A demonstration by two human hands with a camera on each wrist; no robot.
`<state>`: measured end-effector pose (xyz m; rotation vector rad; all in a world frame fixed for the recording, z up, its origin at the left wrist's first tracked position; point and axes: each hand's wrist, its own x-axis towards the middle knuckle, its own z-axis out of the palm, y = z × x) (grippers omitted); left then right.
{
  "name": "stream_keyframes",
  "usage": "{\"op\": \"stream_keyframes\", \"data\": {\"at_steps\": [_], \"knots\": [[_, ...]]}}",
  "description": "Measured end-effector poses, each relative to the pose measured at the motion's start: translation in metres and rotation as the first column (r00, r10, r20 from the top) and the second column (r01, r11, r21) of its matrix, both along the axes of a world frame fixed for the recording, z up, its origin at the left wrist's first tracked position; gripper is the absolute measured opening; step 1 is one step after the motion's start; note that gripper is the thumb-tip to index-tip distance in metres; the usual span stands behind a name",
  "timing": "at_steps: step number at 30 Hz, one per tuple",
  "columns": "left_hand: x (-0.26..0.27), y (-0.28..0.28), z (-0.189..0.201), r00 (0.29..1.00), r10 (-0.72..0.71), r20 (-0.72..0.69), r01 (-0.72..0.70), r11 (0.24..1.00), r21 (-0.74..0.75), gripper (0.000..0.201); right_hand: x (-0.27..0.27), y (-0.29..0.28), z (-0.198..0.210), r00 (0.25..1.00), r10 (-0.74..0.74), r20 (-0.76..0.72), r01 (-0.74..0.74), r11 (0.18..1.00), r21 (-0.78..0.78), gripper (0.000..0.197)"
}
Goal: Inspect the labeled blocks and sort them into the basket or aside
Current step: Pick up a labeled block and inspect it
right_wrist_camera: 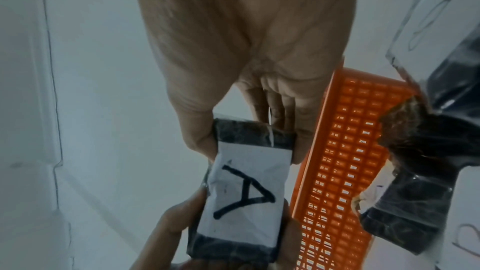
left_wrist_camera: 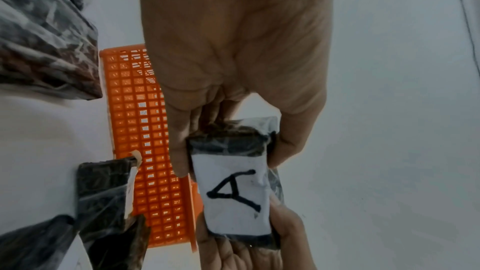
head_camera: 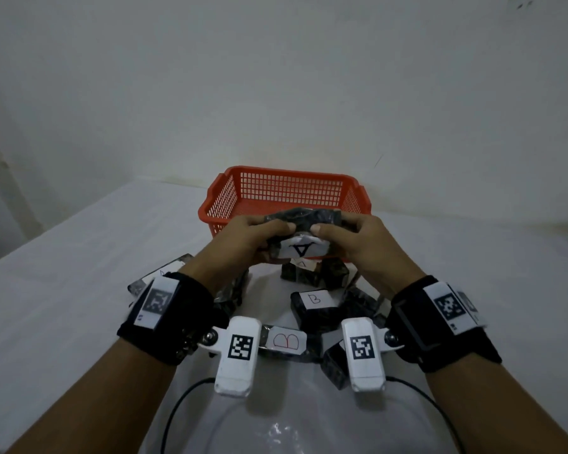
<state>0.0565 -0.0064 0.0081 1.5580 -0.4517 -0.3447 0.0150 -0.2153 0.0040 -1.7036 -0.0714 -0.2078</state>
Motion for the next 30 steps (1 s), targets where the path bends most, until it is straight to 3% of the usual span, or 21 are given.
{"op": "stream_keyframes", "data": {"at_steps": [6,12,17,21,26,30], "knots": [[-0.002,-0.001,-0.003,0.994,0.045,0.097,-0.051,0.997,0.062,0.018,0.000,0.004,-0.003,0.997,0.027,-0.071,-0.026,0.999,0.019,0.030],[-0.007,-0.001,-0.002,0.996,-0.032,0.087,0.026,0.997,0.071,0.025,-0.008,0.006,-0.001,0.998,-0.058,0.002,0.058,0.997,-0.050,0.027],[-0.006,0.003,-0.001,0.980,0.049,0.191,-0.072,0.990,0.120,0.026,-0.010,0.003,-0.004,0.999,0.000,-0.036,-0.004,0.995,-0.098,0.055],[-0.006,0.010,0.001,0.996,-0.045,0.074,0.042,0.998,0.041,0.036,-0.020,-0.006,-0.006,1.000,-0.023,-0.002,0.022,0.995,-0.098,0.044],[-0.014,0.006,0.003,0.971,0.036,0.236,-0.062,0.993,0.104,0.034,-0.024,-0.001,-0.006,1.000,-0.017,0.022,0.020,0.993,-0.120,0.056],[-0.016,0.005,0.005,0.962,-0.018,0.271,-0.014,0.993,0.115,0.047,-0.026,0.000,-0.004,0.997,-0.043,0.060,0.048,0.996,-0.071,0.055]]}}
